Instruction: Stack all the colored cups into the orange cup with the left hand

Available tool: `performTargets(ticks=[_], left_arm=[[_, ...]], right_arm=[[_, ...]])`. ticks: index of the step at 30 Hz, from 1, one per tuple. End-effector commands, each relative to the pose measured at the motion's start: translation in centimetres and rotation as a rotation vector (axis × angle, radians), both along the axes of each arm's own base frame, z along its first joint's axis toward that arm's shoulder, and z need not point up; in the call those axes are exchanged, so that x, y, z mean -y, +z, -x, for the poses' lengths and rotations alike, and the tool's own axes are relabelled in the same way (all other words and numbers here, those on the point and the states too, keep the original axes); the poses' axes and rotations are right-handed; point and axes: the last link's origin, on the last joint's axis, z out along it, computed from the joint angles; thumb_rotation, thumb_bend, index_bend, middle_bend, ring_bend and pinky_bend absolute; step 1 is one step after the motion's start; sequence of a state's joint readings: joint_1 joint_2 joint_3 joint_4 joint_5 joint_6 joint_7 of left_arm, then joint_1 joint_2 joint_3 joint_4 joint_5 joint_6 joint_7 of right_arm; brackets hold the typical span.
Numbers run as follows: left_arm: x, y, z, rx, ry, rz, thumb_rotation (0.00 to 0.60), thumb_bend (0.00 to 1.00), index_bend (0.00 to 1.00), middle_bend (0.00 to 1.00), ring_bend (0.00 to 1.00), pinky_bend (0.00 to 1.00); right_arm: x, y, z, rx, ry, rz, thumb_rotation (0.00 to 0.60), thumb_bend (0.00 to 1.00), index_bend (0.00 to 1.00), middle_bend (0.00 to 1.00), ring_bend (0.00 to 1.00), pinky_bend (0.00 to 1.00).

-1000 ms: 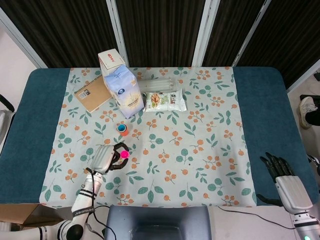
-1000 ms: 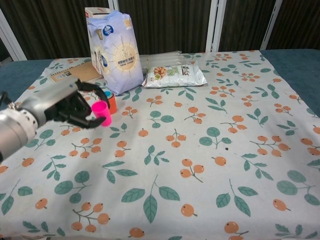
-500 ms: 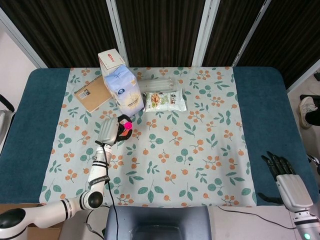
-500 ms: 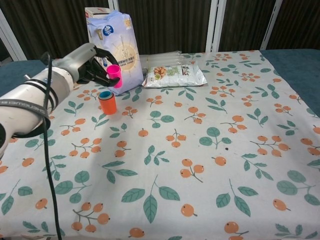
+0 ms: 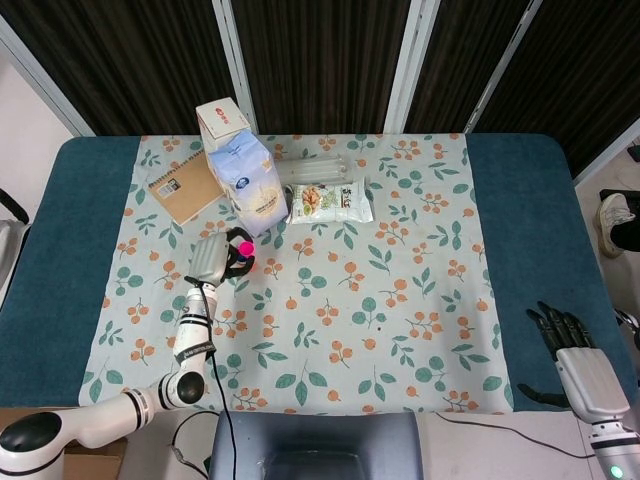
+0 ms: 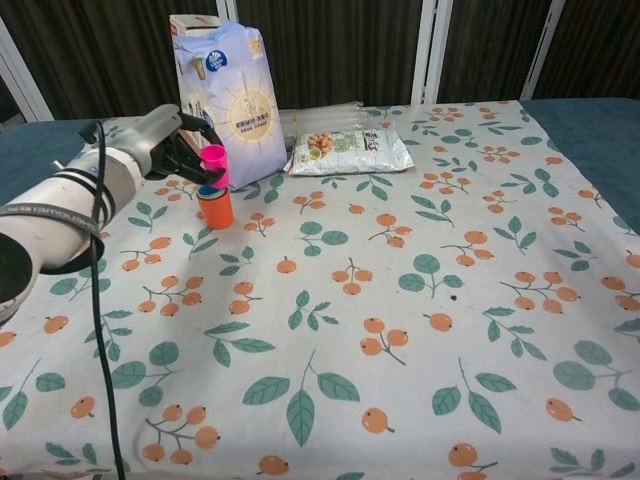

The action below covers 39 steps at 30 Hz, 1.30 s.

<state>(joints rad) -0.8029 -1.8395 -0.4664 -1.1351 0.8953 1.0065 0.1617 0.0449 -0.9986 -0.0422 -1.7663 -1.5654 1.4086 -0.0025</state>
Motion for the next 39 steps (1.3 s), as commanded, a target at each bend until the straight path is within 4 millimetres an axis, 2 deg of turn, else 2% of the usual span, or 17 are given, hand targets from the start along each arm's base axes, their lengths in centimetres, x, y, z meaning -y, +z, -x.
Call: performTargets(ticks=[1, 14, 16, 19, 21, 22, 28, 29, 30, 31, 32, 33, 35, 36, 37, 39], left_arm=[[-0.1, 0.1, 0.4, -0.004, 0.009, -0.002, 0.6, 0.37, 0.57, 1.0, 1.0, 1.0], [-0.2, -0.2, 1.6, -0.013, 0.034, 0.012, 0.6, 0.37, 0.56, 1.0, 1.0, 1.0], [-0.2, -0.2, 1.7, -0.018, 0.031, 0.014, 0.6, 0.37, 0.51, 1.0, 1.0, 1.0], [-0.1, -0.4, 1.9, -0.035, 0.038, 0.034, 0.6, 0.36, 0.27, 1.0, 1.0, 1.0], [-0.1, -0.3, 2.0, -0.04, 0.047, 0.045, 0.6, 0.36, 0.05, 1.0, 1.0, 1.0], [0.0, -0.3, 2.0, -0.035, 0.051, 0.05, 0.6, 0.36, 0.01, 1.0, 1.0, 1.0], [0.9, 0.8, 2.4, -0.001, 0.039, 0.06, 0.6, 0.35, 0.0, 1.0, 1.0, 1.0], [1.3, 1.2, 2.5, -0.007, 0.022, 0.059, 0.6, 0.35, 0.0, 0.98, 1.0, 1.0], [2.3, 1.8, 3.0, -0.024, -0.01, 0.059, 0.6, 0.35, 0.0, 0.92, 0.99, 1.0], [3.3, 2.2, 3.6, -0.042, -0.039, 0.067, 0.6, 0.35, 0.0, 0.81, 0.92, 0.96], [4.9, 2.9, 4.6, -0.074, -0.079, 0.088, 0.6, 0.36, 0.0, 0.62, 0.76, 0.84], [6.3, 3.6, 5.6, -0.102, -0.107, 0.099, 0.6, 0.37, 0.0, 0.42, 0.53, 0.66], [9.2, 5.2, 7.6, -0.139, -0.158, 0.102, 0.6, 0.37, 0.0, 0.16, 0.19, 0.32], [11.3, 6.5, 9.0, -0.157, -0.178, 0.095, 0.6, 0.37, 0.0, 0.08, 0.09, 0.22], [13.0, 7.4, 10.2, -0.178, -0.19, 0.086, 0.6, 0.37, 0.0, 0.03, 0.04, 0.16], [16.6, 9.7, 12.6, -0.225, -0.199, 0.053, 0.6, 0.37, 0.0, 0.0, 0.0, 0.1]], right_arm=[[0.0, 0.0, 0.0, -0.001, 0.0, 0.0, 0.6, 0.14, 0.0, 0.0, 0.0, 0.0], [0.1, -0.1, 0.0, -0.003, -0.002, 0.004, 0.6, 0.14, 0.0, 0.0, 0.0, 0.0], [0.1, -0.1, 0.0, -0.004, -0.002, 0.005, 0.6, 0.14, 0.0, 0.0, 0.0, 0.0], [0.1, -0.1, 0.0, -0.004, -0.002, 0.005, 0.6, 0.14, 0.0, 0.0, 0.0, 0.0], [0.1, -0.1, 0.0, -0.004, -0.001, 0.005, 0.6, 0.14, 0.0, 0.0, 0.0, 0.0], [0.0, -0.1, 0.0, -0.004, -0.001, 0.004, 0.6, 0.14, 0.0, 0.0, 0.0, 0.0], [-0.1, -0.1, 0.0, -0.005, 0.002, 0.003, 0.6, 0.14, 0.0, 0.0, 0.0, 0.0], [-0.1, -0.1, 0.0, -0.005, 0.003, 0.003, 0.6, 0.14, 0.0, 0.0, 0.0, 0.0], [-0.1, -0.1, 0.0, -0.005, 0.002, 0.005, 0.6, 0.14, 0.0, 0.0, 0.0, 0.0], [-0.1, 0.0, 0.0, -0.006, 0.001, 0.007, 0.6, 0.14, 0.0, 0.0, 0.0, 0.0], [-0.1, 0.0, 0.0, -0.008, -0.001, 0.009, 0.6, 0.14, 0.0, 0.0, 0.0, 0.0], [-0.1, 0.0, 0.1, -0.009, -0.002, 0.011, 0.6, 0.14, 0.0, 0.0, 0.0, 0.0], [-0.1, -0.1, 0.1, -0.012, -0.006, 0.01, 0.6, 0.14, 0.0, 0.0, 0.0, 0.0], [-0.1, -0.2, 0.1, -0.015, -0.008, 0.008, 0.6, 0.14, 0.0, 0.0, 0.0, 0.0], [-0.1, -0.2, 0.1, -0.018, -0.009, 0.006, 0.6, 0.14, 0.0, 0.0, 0.0, 0.0], [-0.2, -0.4, 0.1, -0.022, -0.012, 0.002, 0.6, 0.14, 0.0, 0.0, 0.0, 0.0]])
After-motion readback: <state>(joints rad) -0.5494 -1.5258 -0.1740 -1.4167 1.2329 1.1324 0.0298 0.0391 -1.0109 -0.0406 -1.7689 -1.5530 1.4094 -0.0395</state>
